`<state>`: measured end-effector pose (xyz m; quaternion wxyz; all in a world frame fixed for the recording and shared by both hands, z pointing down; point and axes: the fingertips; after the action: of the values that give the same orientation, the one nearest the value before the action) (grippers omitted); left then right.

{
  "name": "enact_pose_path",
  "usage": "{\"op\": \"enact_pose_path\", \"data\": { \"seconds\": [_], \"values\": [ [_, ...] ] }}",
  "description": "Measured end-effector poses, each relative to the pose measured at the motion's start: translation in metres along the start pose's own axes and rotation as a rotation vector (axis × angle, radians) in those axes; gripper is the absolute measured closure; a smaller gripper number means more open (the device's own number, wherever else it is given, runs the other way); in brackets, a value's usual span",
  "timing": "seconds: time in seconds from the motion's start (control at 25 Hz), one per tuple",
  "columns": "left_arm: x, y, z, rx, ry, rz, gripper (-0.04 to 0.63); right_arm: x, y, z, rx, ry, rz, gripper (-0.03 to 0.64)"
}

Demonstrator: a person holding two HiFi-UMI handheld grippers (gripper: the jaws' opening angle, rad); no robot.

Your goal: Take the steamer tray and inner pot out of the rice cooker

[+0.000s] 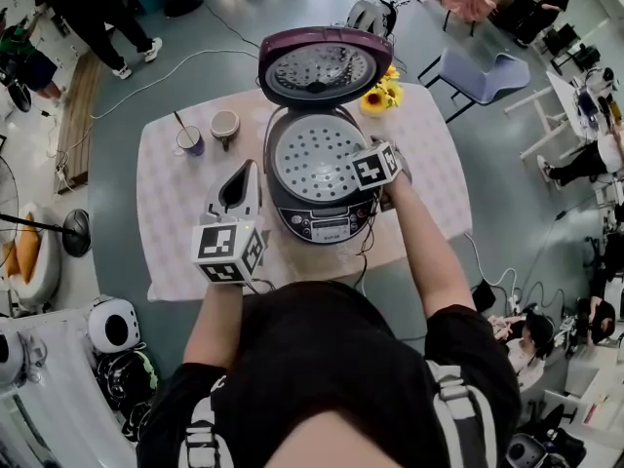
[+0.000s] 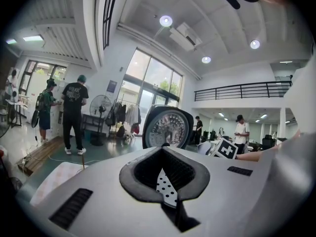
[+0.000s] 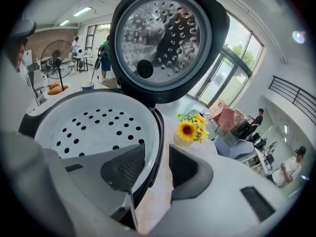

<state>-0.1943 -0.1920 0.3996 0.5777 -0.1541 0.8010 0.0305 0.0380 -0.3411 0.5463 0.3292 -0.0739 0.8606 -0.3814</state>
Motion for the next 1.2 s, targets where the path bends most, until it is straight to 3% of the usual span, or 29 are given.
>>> {"op": "enact_pose_path", "data": {
  "seconds": [0.28, 0.6, 0.92, 1.2],
  "values": [
    [-0.002, -0.001, 0.008, -0.017, -0.009, -0.003, 0.594, 0.009, 0.013, 0.005, 0.007, -0.135, 0.052, 0.56],
    [-0.003, 0.002, 0.007, -0.017, -0.007, -0.002, 0.594, 0.004, 0.015, 0.013, 0.158, -0.551, 0.081, 0.588],
    [-0.001, 0.001, 0.012, -0.026, -0.012, -0.008, 0.594, 0.006, 0.021, 0.014, 0.242, -0.715, 0.127, 0.589],
    [-0.002, -0.002, 0.014, -0.036, -0.018, -0.008, 0.594, 0.012, 0.035, 0.026, 0.224, -0.757, 0.186, 0.59]
  ]
}}
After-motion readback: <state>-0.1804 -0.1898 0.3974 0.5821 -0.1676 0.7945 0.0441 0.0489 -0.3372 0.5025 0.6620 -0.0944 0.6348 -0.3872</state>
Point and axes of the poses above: the fingertips, and each gripper's own axes: y backward along the fingers, z to its right, x out of its top, and after that the axes turned 10 degrees about y, right-handed
